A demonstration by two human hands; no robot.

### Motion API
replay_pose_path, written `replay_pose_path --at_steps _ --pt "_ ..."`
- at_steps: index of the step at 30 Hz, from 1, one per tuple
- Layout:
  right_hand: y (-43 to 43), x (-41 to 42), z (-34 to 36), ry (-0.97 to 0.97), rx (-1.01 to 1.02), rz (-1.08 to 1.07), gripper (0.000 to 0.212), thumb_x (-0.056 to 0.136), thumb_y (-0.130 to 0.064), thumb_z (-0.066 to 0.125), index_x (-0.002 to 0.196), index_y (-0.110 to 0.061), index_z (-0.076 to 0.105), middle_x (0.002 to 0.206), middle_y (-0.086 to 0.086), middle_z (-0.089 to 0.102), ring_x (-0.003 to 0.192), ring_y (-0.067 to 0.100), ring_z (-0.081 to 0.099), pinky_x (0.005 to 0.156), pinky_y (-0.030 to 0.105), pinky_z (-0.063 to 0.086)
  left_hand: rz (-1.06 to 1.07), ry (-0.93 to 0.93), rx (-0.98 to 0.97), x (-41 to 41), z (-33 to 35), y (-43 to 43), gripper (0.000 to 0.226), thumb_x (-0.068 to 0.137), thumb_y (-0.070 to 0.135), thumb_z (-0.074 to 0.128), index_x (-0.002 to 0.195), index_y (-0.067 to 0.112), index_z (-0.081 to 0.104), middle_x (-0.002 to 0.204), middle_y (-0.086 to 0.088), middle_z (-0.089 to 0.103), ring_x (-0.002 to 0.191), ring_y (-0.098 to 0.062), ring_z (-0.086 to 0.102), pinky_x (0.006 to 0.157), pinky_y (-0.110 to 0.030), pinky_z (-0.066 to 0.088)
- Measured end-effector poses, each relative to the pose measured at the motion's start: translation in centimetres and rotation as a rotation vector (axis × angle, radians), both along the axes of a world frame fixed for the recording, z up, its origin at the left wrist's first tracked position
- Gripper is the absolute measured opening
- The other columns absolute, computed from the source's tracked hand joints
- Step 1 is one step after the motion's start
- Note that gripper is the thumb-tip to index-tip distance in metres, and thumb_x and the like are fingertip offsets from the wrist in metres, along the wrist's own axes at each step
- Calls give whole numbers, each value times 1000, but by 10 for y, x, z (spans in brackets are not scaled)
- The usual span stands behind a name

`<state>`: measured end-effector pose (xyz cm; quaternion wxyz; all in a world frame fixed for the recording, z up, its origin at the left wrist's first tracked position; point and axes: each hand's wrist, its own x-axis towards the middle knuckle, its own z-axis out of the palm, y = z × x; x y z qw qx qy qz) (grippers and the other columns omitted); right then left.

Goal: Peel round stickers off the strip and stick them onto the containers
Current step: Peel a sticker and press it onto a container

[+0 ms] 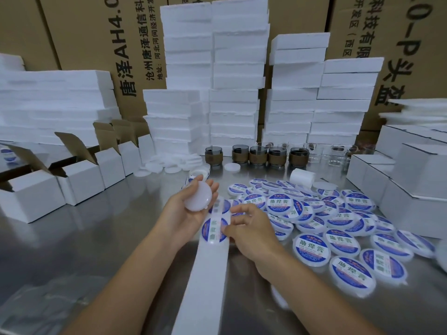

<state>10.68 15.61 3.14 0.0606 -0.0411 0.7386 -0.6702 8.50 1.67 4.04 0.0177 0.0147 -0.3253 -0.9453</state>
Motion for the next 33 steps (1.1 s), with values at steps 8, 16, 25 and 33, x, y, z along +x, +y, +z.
replay_pose_path --at_steps 8,16,25,33 --pt "19 -11 5 166 -77 -153 27 84 -3 62 90 -29 55 91 1 62 76 14 65 59 27 49 186 -24 -682 -1 -3 7 12 94 10 53 92 9 66 79 -7 67 63 -15 68 52 -27 56" --pt "16 -8 -2 440 183 -190 22 84 -14 64 87 -32 52 80 -7 59 72 6 58 61 16 48 83 -7 -869 -1 -8 10 19 86 26 65 69 22 75 90 -6 75 88 -27 70 89 -45 53" --pt "18 -8 -7 858 712 -303 25 86 -27 64 109 -18 67 102 -3 62 100 17 49 83 28 35 -37 67 -853 6 -7 12 23 87 29 61 95 10 70 98 -15 72 90 -31 69 87 -47 54" --pt "19 -11 -9 866 673 -339 14 82 -27 69 94 -22 70 89 -6 70 89 15 57 83 30 34 -64 113 -897 7 -9 11 17 76 38 64 75 24 75 91 -8 74 86 -25 71 81 -40 56"
